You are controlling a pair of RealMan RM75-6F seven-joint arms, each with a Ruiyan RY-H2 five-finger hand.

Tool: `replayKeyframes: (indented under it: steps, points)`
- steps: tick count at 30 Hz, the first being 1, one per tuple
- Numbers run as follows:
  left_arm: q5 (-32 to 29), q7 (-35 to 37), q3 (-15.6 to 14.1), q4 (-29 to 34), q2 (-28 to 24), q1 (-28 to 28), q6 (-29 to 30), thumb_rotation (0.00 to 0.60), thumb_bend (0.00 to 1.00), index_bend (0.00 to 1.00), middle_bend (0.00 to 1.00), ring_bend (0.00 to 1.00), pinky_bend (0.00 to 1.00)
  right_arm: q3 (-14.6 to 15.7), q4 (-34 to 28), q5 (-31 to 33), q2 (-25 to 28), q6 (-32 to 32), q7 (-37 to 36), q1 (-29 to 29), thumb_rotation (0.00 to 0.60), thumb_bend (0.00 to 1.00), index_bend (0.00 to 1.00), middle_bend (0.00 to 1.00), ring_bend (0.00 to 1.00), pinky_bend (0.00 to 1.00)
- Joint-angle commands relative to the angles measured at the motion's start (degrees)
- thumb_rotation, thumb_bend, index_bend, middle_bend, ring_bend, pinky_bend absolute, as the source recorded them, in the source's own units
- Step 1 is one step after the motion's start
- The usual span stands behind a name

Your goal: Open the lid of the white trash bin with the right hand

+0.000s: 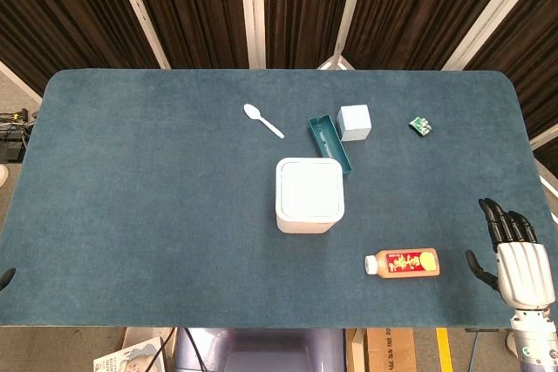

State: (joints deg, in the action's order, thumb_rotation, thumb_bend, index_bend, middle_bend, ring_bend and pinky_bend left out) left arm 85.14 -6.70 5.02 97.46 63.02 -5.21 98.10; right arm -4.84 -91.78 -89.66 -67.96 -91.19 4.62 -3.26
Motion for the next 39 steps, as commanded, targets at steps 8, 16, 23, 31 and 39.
replayKeyframes:
  steps: [8, 16, 23, 31, 39]
  points:
    - [0.5, 0.4, -0.1, -0.2, -0.1, 0.0, 0.2, 0.6, 0.02, 0.13, 0.03, 0.0, 0.0, -0.1, -0.4, 0.0, -0.3, -0.3, 0.8, 0.1, 0.6, 0.31, 0.06, 0.13, 0.21, 0.17]
    - [1.5, 0.0, 0.5, -1.4, 1.0, 0.5, 1.1, 0.6, 0.02, 0.12, 0.03, 0.0, 0.0, 0.2, -0.1, -0.2, -0.2, 0.4, -0.7, -0.1, 0.6, 0.31, 0.06, 0.13, 0.23, 0.18]
    - [3.4, 0.7, -0.3, -1.5, 1.1, 0.5, 1.4, 0.6, 0.02, 0.12, 0.03, 0.0, 0.0, 0.3, -0.1, -2.4, -0.1, -2.0, -2.9, 0.3, 0.6, 0.31, 0.06, 0.28, 0.51, 0.44]
    - [2.9, 0.4, -0.3, -1.4, 1.1, 0.8, 0.6, 0.6, 0.02, 0.12, 0.03, 0.0, 0.0, 1.4, -0.8, -6.7, -0.3, -0.7, -6.1, -1.7, 0.6, 0.32, 0.07, 0.61, 0.7, 0.58]
    - [2.8, -0.8, -0.3, -0.8, 1.3, 0.7, 0.8, 0.6, 0.02, 0.12, 0.03, 0.0, 0.0, 1.5, -10.1, -9.4, 7.9, 8.7, -7.5, -8.0, 0.6, 0.66, 0.08, 0.78, 0.79, 0.66]
